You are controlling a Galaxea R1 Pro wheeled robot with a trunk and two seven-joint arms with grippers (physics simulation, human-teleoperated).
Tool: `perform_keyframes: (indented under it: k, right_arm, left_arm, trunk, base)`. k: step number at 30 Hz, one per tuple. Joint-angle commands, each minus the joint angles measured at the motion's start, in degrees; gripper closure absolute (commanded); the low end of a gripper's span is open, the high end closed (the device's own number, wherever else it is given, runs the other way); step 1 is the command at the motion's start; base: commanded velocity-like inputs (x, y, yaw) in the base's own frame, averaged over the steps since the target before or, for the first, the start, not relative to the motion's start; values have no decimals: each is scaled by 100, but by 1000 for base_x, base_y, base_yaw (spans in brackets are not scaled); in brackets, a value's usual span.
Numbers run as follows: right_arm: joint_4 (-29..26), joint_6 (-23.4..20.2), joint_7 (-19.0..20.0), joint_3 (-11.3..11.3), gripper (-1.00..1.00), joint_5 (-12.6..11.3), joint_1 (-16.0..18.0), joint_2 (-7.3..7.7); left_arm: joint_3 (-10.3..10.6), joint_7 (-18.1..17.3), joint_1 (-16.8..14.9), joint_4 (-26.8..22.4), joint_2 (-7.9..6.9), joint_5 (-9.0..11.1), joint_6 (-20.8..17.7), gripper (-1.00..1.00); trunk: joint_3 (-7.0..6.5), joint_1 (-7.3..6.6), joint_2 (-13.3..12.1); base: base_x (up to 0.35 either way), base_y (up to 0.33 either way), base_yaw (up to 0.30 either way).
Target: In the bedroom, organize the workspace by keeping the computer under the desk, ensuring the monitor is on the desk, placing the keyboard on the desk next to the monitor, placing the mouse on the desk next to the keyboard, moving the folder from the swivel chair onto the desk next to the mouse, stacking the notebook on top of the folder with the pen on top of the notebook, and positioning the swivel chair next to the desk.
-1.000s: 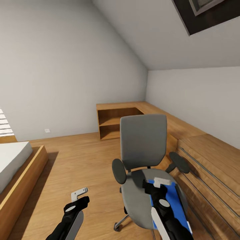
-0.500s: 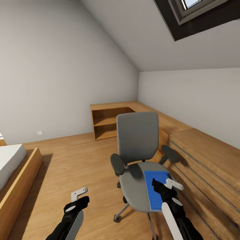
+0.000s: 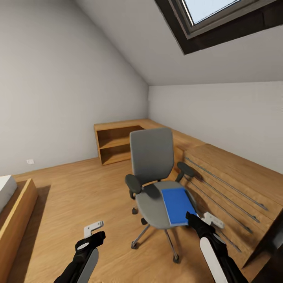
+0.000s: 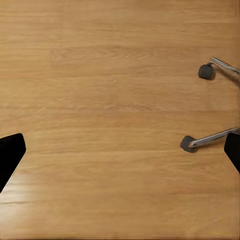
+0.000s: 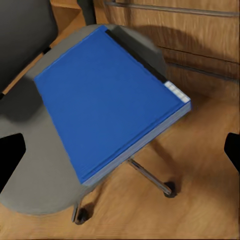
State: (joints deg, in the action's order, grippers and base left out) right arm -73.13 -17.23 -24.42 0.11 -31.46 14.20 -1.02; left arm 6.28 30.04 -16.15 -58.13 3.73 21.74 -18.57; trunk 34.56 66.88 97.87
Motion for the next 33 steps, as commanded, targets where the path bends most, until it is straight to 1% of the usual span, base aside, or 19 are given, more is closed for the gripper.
perform_keyframes:
  k: [1, 3, 4, 6, 7, 9, 10, 11, 12, 13, 14, 16, 18, 22, 25, 28, 29, 32, 33]
  right_arm:
    - [-11, -22, -35, -29, -100, -62, 4, 4]
    - [-16, -25, -29, -106, -100, -228, 4, 24]
    - [-16, -25, -28, -119, -100, -241, 4, 25]
    - [-17, -25, -12, -242, -100, -274, 4, 56]
    - [9, -25, 416, -385, -100, -305, -2, 224]
    - [62, -25, 607, -499, -100, -384, -7, 271]
    - [105, -26, 696, -629, -100, -464, -9, 290]
    - [213, -26, 853, -890, -100, -611, -11, 310]
    - [394, -29, 1160, -1259, -100, -789, -13, 325]
    - [433, -30, 1253, -1343, -100, -819, -13, 330]
    - [532, -32, 1540, -1555, -100, -879, -13, 343]
    - [599, -33, 1712, -1650, -100, -901, -13, 348]
    - [737, -34, 1978, -1758, -100, -933, -12, 354]
    - [864, -32, 2138, -1924, -100, -950, -12, 350]
    - [1099, 23, 2204, -2087, -100, -952, -10, 339]
    - [1221, 172, 2216, -2117, -100, -955, -6, 324]
    - [1231, 293, 2220, -2132, -100, -979, -7, 320]
    - [1169, 324, 2215, -2126, -100, -1166, -6, 311]
    - [1161, 367, 2217, -2121, -100, -1300, -1, 292]
  left_arm:
    - [14, 41, -3, -11, -4, 43, -15, -100]
    - [14, 43, -3, -13, -4, 46, -19, -100]
    - [14, 41, -3, -13, -4, 46, -20, -100]
    - [14, 44, -3, -14, -4, 45, -26, -100]
    - [10, 53, -3, -85, 0, 63, -29, -100]
    - [12, 54, -3, -96, 3, 65, -26, -100]
    - [13, 54, -3, -103, 4, 66, -25, -100]
    - [13, 51, -3, -114, 4, 67, -24, -100]
    - [14, 48, -3, -135, 3, 69, -24, -100]
    - [14, 47, -3, -148, 2, 70, -24, -100]
    - [14, 46, -3, -218, -1, 76, -27, -100]
    - [12, 43, -1, -290, -2, 79, -31, -100]
    - [11, 36, 42, -532, -3, 84, -41, -100]
    - [8, 25, 300, -1021, -4, 91, -63, -100]
    - [8, 15, 775, -1948, -7, 93, -169, -100]
    - [6, 12, 1098, -2625, -11, 93, -463, -100]
    - [5, 11, 1350, -3135, -30, 94, -840, -100]
    - [10, 10, 1451, -3309, -36, 100, -1018, -100]
    - [11, 10, 1469, -3341, -37, 101, -1049, -100]
  trunk:
    - [6, -3, 4]
    - [5, -3, 4]
    - [5, -3, 4]
    - [5, -3, 4]
    - [23, 19, 44]
    - [59, 63, 124]
    - [77, 85, 164]
    - [95, 107, 204]
    - [113, 129, 244]
    - [131, 151, 284]
    - [149, 173, 324]
    - [185, 216, 405]
    - [221, 260, 485]
    - [292, 348, 645]
    - [346, 414, 766]
    - [400, 480, 886]
    - [418, 502, 926]
    - [472, 568, 1046]
    - [490, 590, 1086]
  base:
    - [-264, 229, -91]
    - [-221, 199, -18]
    - [-162, 131, -10]
    - [-68, 55, -4]
    - [-5, 4, 0]
    - [-2, 2, 0]
    - [-1, 1, 0]
    - [0, 0, 0]
    - [0, 0, 0]
    - [0, 0, 0]
    - [0, 0, 0]
    - [0, 0, 0]
    - [0, 0, 0]
    - [0, 0, 0]
    - [0, 0, 0]
    - [0, 0, 0]
    - [0, 0, 0]
    - [0, 0, 0]
    - [0, 0, 0]
